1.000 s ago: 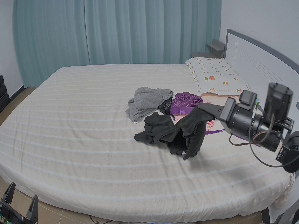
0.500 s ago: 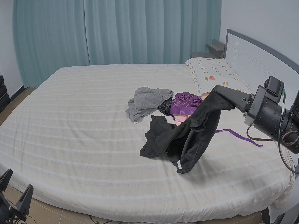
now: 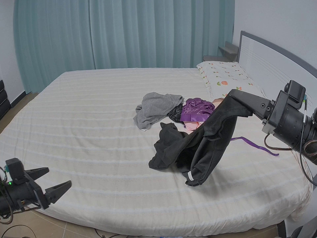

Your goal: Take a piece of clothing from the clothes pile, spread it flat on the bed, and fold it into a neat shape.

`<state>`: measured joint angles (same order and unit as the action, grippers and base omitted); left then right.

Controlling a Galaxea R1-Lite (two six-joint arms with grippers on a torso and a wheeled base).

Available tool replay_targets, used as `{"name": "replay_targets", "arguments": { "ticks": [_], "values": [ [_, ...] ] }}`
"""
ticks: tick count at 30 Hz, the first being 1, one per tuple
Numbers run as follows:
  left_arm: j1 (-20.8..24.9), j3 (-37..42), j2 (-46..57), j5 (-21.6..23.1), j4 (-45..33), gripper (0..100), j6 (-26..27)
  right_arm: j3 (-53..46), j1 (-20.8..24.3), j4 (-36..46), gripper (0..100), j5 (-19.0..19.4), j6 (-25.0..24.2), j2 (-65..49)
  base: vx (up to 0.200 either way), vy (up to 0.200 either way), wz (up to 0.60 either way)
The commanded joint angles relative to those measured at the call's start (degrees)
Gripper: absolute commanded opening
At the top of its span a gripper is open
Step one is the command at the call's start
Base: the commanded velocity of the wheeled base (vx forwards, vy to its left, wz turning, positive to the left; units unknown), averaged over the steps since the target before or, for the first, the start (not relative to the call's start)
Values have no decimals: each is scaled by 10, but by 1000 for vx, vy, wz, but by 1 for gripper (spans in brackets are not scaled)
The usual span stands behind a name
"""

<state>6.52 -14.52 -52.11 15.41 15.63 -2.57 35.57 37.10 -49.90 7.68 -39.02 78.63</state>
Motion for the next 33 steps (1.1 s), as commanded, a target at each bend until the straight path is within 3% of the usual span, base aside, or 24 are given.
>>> {"name": "replay_targets", "arguments": {
  "ticks": [1,4,8,15,24,33],
  "values": [
    [104,-17,-329,15,129,100,-6,-4,22,-1,0,1,-2,13,0,0,0],
    [127,-25,-389,12,169,100,-16,2,21,-3,0,-1,-3,21,0,0,0],
    [167,-63,-528,-26,265,100,-51,17,28,-2,0,-3,2,27,0,0,0],
    [237,-100,-646,-78,393,100,-100,41,40,-2,0,-3,18,30,0,0,0],
    [234,-192,-757,-80,421,100,-137,60,70,-6,0,-19,47,47,0,0,0],
    [224,-202,-810,-50,547,100,-162,67,91,-49,0,-21,59,73,0,0,0]
  ]
}}
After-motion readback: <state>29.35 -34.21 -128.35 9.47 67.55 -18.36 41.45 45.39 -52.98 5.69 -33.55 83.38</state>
